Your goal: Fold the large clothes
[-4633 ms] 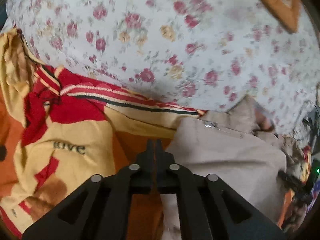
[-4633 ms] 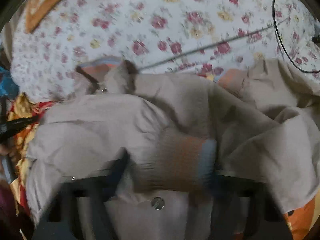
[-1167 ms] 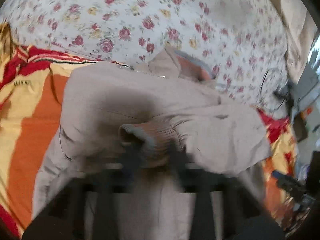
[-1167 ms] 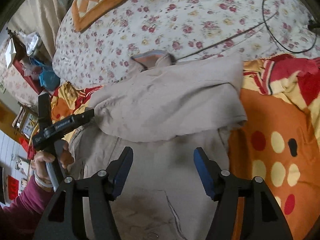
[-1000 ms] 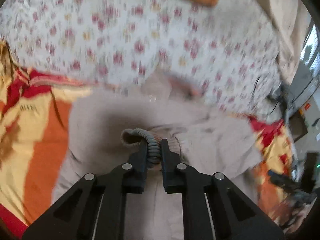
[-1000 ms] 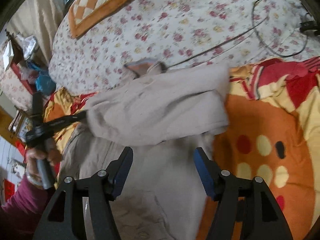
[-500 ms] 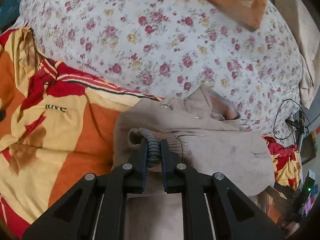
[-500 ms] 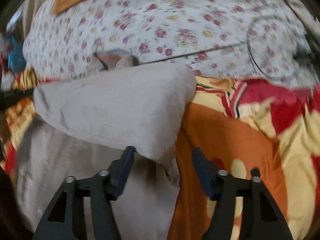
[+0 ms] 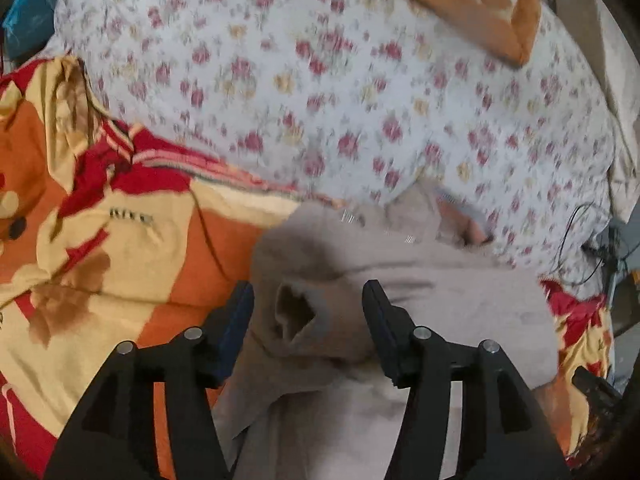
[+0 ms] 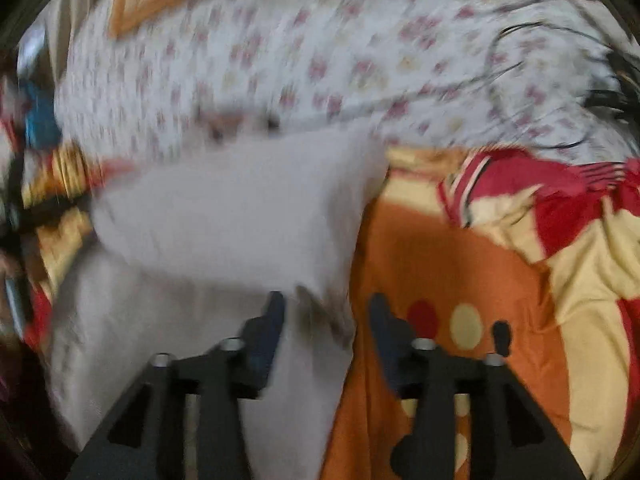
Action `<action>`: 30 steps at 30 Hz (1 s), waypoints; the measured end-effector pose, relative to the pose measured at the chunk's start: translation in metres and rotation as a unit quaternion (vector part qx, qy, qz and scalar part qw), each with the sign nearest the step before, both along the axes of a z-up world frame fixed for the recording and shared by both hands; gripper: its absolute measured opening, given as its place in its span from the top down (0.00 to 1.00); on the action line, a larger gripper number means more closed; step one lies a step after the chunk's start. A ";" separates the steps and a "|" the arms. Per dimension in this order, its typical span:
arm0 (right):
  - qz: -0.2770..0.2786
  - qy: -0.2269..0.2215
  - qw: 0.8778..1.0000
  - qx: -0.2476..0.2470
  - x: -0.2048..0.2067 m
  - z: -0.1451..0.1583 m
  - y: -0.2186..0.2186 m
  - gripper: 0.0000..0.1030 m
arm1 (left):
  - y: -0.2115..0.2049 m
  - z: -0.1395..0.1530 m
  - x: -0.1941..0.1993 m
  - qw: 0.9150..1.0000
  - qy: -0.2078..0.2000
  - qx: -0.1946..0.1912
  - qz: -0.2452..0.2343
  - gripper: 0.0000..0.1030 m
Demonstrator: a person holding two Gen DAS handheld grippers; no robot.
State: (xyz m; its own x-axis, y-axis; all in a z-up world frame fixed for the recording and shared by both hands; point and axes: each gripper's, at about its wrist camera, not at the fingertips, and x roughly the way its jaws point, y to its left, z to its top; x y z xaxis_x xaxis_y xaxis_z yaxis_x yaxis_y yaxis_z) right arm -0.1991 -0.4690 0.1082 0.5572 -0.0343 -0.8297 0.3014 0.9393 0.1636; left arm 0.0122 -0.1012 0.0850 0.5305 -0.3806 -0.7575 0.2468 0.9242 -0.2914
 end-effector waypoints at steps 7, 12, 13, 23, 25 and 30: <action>0.006 -0.009 1.000 0.002 0.074 -0.016 0.005 0.53 | -0.041 -0.009 0.004 0.999 -0.007 0.043 -0.022 0.40; -0.026 0.046 0.997 -0.058 0.100 -0.069 -0.008 0.52 | -0.062 -0.053 0.015 0.989 0.011 0.143 -0.033 0.29; -0.034 0.056 0.997 -0.044 0.102 -0.082 -0.016 0.51 | -0.062 -0.061 0.017 0.989 0.016 0.144 -0.034 0.27; -0.031 0.000 1.000 0.001 0.062 -0.038 -0.015 0.44 | -0.063 -0.067 0.013 0.988 -0.002 0.149 -0.033 0.25; -0.001 -0.005 1.000 -0.016 0.052 -0.029 0.001 0.58 | -0.064 -0.068 0.012 0.988 -0.003 0.149 -0.032 0.25; 0.019 0.061 0.996 -0.058 0.058 -0.065 0.013 0.69 | -0.066 -0.068 0.012 0.988 -0.002 0.150 -0.032 0.24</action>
